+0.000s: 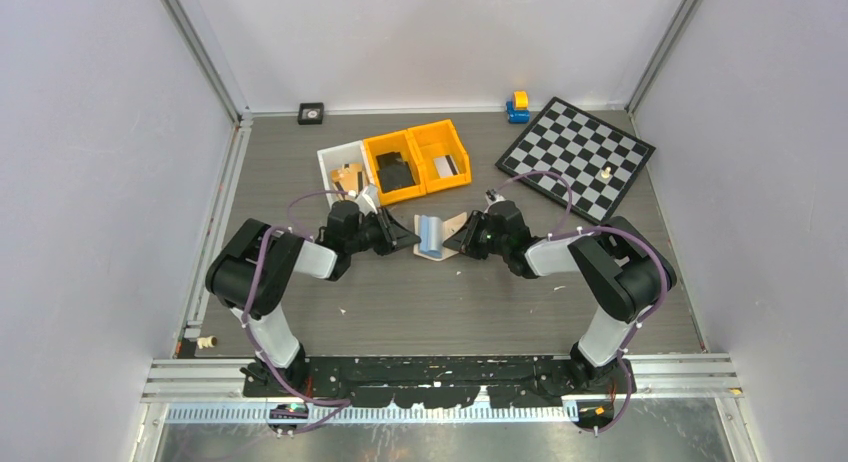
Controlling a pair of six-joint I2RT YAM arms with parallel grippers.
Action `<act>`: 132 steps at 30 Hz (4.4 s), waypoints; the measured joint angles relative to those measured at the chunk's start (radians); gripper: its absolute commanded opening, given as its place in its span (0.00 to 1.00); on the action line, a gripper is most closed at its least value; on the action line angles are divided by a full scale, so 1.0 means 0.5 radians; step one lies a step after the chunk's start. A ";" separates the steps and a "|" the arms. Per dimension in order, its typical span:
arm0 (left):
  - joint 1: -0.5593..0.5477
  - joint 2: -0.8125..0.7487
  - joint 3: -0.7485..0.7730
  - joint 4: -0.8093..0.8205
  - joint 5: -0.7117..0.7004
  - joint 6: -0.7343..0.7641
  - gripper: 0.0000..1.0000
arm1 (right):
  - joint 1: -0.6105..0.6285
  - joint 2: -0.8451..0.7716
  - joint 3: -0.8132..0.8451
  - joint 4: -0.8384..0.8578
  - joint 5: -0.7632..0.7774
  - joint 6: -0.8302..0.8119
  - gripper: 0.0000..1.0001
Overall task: Take the credit cards out of the card holder
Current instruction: Pick up the card holder from the center of the board.
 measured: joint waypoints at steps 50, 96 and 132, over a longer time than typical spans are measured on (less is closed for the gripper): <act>0.007 0.059 0.182 -0.306 0.160 0.107 0.00 | -0.038 -0.739 0.029 -0.673 0.655 -0.253 0.90; -0.024 0.032 0.217 -0.491 0.158 0.192 0.00 | -0.195 -0.139 0.275 -0.542 -0.014 -0.024 0.92; -0.097 -0.124 0.222 -0.603 0.072 0.286 0.00 | 0.105 0.016 0.488 -0.800 0.205 -0.058 0.87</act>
